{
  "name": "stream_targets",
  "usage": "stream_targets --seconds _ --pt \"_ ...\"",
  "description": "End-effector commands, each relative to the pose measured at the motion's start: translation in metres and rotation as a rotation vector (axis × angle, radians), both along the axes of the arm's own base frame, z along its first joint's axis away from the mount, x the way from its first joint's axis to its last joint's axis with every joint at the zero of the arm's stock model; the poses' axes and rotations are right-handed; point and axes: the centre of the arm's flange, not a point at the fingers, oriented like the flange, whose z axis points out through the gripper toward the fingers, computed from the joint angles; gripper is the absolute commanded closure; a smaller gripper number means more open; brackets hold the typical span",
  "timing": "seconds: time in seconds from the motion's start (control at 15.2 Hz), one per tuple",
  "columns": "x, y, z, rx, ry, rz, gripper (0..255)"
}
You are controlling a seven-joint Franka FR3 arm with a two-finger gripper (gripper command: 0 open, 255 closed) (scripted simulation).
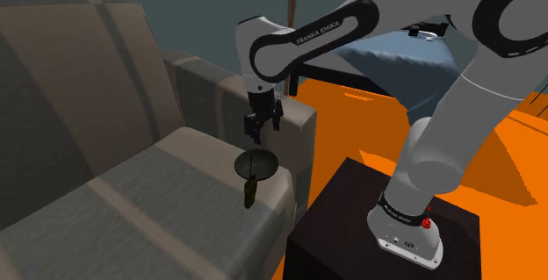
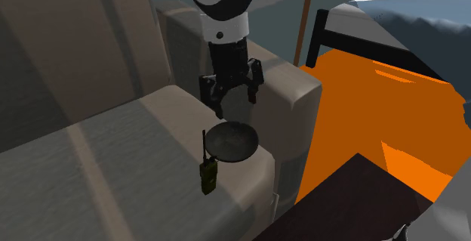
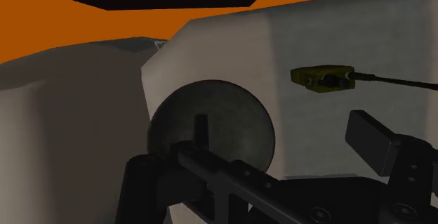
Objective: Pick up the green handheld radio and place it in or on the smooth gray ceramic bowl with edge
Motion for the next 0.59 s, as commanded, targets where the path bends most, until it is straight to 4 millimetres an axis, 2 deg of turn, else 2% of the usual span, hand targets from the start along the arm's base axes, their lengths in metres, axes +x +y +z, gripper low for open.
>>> stream_targets --seconds 0.0,0.46,0.53 --pt "0.006 0.018 -0.019 0.008 0.034 0.008 0" --pt "0.025 0.08 -0.089 0.034 0.149 0.037 0" --pt "0.025 0.081 -0.09 0.035 0.15 0.038 0"
